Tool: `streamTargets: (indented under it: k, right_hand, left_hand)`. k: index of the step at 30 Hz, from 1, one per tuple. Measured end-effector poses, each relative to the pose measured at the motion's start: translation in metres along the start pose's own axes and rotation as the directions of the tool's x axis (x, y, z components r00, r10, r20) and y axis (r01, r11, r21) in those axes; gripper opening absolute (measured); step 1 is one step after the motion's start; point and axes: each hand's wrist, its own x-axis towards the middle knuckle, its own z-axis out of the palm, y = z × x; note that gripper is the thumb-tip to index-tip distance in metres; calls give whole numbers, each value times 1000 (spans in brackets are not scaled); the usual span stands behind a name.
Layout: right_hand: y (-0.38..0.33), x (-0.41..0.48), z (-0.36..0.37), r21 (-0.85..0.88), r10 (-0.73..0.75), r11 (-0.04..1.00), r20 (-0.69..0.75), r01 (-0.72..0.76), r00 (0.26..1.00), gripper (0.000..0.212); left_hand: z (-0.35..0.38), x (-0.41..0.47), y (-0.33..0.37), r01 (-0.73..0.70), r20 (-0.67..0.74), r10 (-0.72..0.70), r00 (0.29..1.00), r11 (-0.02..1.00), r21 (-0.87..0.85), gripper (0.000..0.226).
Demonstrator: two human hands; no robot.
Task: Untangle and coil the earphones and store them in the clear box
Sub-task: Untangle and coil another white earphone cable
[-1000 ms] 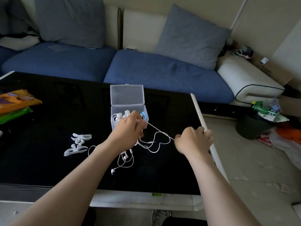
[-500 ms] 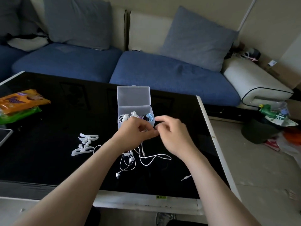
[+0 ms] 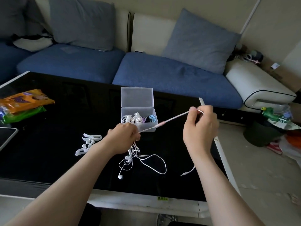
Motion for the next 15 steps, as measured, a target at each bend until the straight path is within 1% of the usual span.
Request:
streamTargets:
  k: [1, 2, 3, 4, 5, 6, 7, 8, 9, 10, 11, 12, 14, 15]
  right_hand:
    - [2, 0, -1, -158, 68, 986, 63, -57, 996, 21]
    - [4, -2, -2, -339, 141, 937, 158, -80, 977, 25]
    - [6, -4, -3, -509, 214, 859, 265, -51, 940, 28]
    - [6, -7, -4, -630, 273, 776, 364, 19, 890, 30]
    - [5, -11, -4, -686, 309, 721, 447, 100, 839, 31]
    - [4, -14, -3, -683, 312, 713, 515, 162, 798, 30]
    - [2, -15, -1, -617, 268, 762, 578, 198, 770, 30]
    - [0, -17, 2, -486, 178, 848, 637, 211, 750, 32]
    - [-3, -19, 4, -306, 62, 930, 677, 204, 733, 37]
    - [-8, -22, 6, -132, -31, 976, 703, 174, 711, 41]
    - [-12, -24, 8, -2, -91, 991, 730, 136, 677, 43]
    - [-15, -26, 11, 74, -128, 991, 761, 111, 636, 43]
    - [-19, -31, 15, 115, -165, 986, 814, 123, 558, 37]
    - [-18, -33, 16, 113, -180, 982, 823, 154, 539, 33]
  left_hand:
    - [1, -1, 1, 12, -26, -11, 1000, 999, 34, 23]
    - [2, -1, 1, 18, -53, -14, 998, 998, 64, 24]
    - [3, 0, 2, 13, -64, -8, 998, 997, 75, 26]
    - [4, 0, 5, 0, -65, 4, 998, 998, 66, 27]
    - [3, -1, 7, -17, -66, 20, 998, 998, 54, 27]
    - [3, -1, 9, -37, -64, 40, 997, 999, 38, 27]
    - [2, -1, 11, -59, -59, 60, 996, 998, 28, 26]
    - [2, -1, 13, -77, -55, 78, 995, 997, 17, 24]
    - [3, -2, 15, -95, -48, 95, 994, 995, 7, 22]
    - [3, -2, 17, -118, -48, 117, 992, 993, -13, 20]
    - [2, -2, 17, -153, -56, 150, 987, 987, -47, 17]
    - [2, -2, 18, -194, -75, 188, 979, 976, -96, 14]
    - [0, -3, 18, -257, -118, 240, 964, 953, -163, 12]
    - [-1, -3, 19, -266, -133, 245, 960, 949, -169, 14]
